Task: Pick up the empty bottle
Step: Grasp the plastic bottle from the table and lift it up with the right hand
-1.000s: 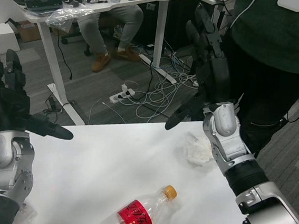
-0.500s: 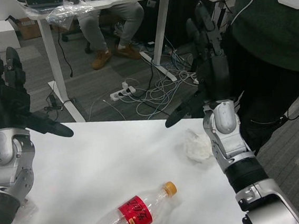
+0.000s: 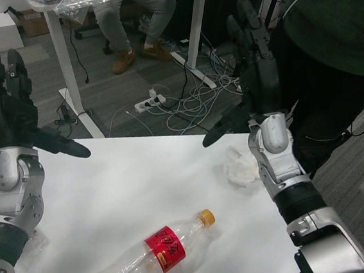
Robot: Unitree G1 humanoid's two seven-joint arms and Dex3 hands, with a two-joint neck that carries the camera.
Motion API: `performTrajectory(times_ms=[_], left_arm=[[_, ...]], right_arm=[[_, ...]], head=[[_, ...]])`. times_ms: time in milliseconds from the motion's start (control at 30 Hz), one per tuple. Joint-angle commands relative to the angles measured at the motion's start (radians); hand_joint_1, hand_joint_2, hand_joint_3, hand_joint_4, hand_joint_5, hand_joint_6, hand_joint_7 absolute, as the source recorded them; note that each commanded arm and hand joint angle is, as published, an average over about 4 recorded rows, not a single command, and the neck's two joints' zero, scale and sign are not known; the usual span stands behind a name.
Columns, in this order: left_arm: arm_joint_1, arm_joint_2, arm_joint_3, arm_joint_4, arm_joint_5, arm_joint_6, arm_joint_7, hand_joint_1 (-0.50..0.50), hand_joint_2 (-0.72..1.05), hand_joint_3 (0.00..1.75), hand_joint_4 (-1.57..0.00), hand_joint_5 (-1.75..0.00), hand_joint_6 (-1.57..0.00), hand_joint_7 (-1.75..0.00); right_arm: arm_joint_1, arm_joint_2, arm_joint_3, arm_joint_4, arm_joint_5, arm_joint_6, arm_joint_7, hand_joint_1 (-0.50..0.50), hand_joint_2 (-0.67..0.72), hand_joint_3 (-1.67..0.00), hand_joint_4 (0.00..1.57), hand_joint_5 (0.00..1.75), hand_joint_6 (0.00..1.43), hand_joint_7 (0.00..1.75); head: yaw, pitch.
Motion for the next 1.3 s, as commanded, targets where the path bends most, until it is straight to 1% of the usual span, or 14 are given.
performTrajectory(times_ms=[33,100,200,267,333,400,567,667,767,833,967,1033,1167,1300], left_arm=[[-0.018,0.009,0.006,0.007,-0.006,0.015,-0.005,-0.50,-0.72,0.00,0.00,0.00,0.00,0.00],[-0.018,0.014,0.006,0.007,-0.007,0.024,-0.006,-0.50,-0.72,0.00,0.00,0.00,0.00,0.00],[-0.018,0.021,0.007,0.011,-0.008,0.041,-0.007,-0.50,-0.72,0.00,0.00,0.00,0.00,0.00],[-0.018,0.022,0.007,0.013,-0.008,0.048,-0.007,-0.50,-0.72,0.00,0.00,0.00,0.00,0.00],[-0.026,0.022,0.008,0.029,-0.010,0.053,-0.011,-0.50,-0.72,0.00,0.00,0.00,0.00,0.00],[-0.038,0.022,0.010,0.055,-0.012,0.061,-0.016,-0.50,-0.72,0.00,0.00,0.00,0.00,0.00],[-0.063,0.022,0.014,0.106,-0.013,0.074,-0.031,-0.50,-0.72,0.00,0.00,0.00,0.00,0.00],[-0.086,0.023,0.015,0.153,-0.016,0.076,-0.043,-0.50,-0.72,0.00,0.00,0.00,0.00,0.00],[-0.099,0.024,0.014,0.182,-0.017,0.076,-0.048,-0.50,-0.72,0.00,0.00,0.00,0.00,0.00],[-0.107,0.028,0.011,0.199,-0.018,0.076,-0.051,-0.50,-0.72,0.00,0.00,0.00,0.00,0.00],[-0.125,0.039,-0.006,0.227,-0.025,0.080,-0.055,-0.50,-0.72,0.00,0.00,0.00,0.00,0.00],[-0.132,0.046,-0.012,0.241,-0.029,0.082,-0.058,-0.50,-0.72,0.00,0.00,0.00,0.00,0.00],[-0.142,0.073,-0.011,0.271,-0.035,0.094,-0.059,-0.50,-0.72,0.00,0.00,0.00,0.00,0.00],[-0.142,0.085,-0.012,0.282,-0.037,0.106,-0.059,-0.50,-0.72,0.00,0.00,0.00,0.00,0.00]], right_arm=[[-0.022,-0.014,0.003,-0.003,-0.001,0.035,0.037,-0.42,0.60,0.00,0.00,0.00,0.00,0.00],[-0.021,-0.026,0.003,-0.020,-0.006,0.068,0.072,-0.42,0.58,0.00,0.00,0.00,0.00,0.00],[-0.013,-0.051,0.001,-0.074,-0.020,0.144,0.141,-0.42,0.53,0.00,0.00,0.00,0.00,0.00],[-0.009,-0.061,0.001,-0.096,-0.026,0.170,0.163,-0.42,0.53,0.00,0.00,0.00,0.00,0.00],[0.008,-0.094,0.001,-0.166,-0.037,0.253,0.208,-0.42,0.53,0.00,0.00,0.00,0.00,0.00],[0.039,-0.148,0.002,-0.272,-0.049,0.368,0.266,-0.40,0.50,0.00,0.00,0.00,0.00,0.00],[0.126,-0.244,0.003,-0.434,-0.055,0.500,0.287,-0.38,0.47,0.00,0.00,0.00,0.00,0.00],[0.204,-0.316,0.007,-0.528,-0.062,0.577,0.289,-0.38,0.46,0.00,0.00,0.00,0.00,0.00],[0.249,-0.355,0.020,-0.568,-0.063,0.612,0.291,-0.38,0.41,0.00,0.00,0.00,0.00,0.00],[0.272,-0.368,0.045,-0.580,-0.066,0.620,0.292,-0.38,0.41,0.00,0.00,0.00,0.00,0.00],[0.309,-0.369,0.109,-0.592,-0.073,0.625,0.301,-0.38,0.41,0.00,0.00,0.00,0.00,0.00],[0.326,-0.369,0.133,-0.596,-0.093,0.625,0.307,-0.38,0.38,0.00,0.00,0.00,0.00,0.00],[0.367,-0.369,0.170,-0.621,-0.228,0.665,0.364,-0.38,0.34,0.00,0.00,0.00,0.00,0.00],[0.372,-0.369,0.207,-0.624,-0.297,0.677,0.396,-0.38,0.33,0.00,0.00,0.00,0.00,0.00]], head=[[0.008,-0.039],[0.016,-0.081],[0.016,-0.097],[0.014,-0.111],[0.010,-0.127],[0.005,-0.139],[-0.004,-0.173],[-0.002,-0.186],[0.004,-0.198],[0.006,-0.206],[0.001,-0.220],[-0.008,-0.226],[-0.025,-0.231],[-0.021,-0.229]])
